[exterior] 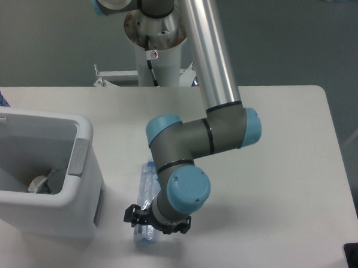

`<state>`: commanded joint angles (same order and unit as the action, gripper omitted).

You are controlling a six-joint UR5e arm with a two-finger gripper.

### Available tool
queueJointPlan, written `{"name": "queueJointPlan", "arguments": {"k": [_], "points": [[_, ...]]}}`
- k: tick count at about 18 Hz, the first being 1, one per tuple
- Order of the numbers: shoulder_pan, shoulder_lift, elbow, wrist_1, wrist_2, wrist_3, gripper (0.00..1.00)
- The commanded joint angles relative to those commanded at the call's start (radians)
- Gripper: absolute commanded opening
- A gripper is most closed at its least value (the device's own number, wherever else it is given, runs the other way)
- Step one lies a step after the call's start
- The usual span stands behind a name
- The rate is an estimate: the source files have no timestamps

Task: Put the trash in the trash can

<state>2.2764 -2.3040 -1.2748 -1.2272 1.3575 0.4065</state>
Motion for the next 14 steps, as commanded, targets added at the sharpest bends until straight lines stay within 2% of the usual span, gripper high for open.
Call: {"name": "queueJointPlan", "arguments": {"k": [1, 4, 7, 14], "points": [[0.000, -0.005, 0.005, 0.000, 0.006, -0.003, 1.00], [-0.003, -0.021, 0.020, 0.005, 0.025, -0.041, 0.87], [-0.009, -0.048, 0.060, 0.018, 0.045, -0.113, 0.69], [-0.011, -0.043, 0.063, 0.018, 0.049, -0.133, 0.32]]}}
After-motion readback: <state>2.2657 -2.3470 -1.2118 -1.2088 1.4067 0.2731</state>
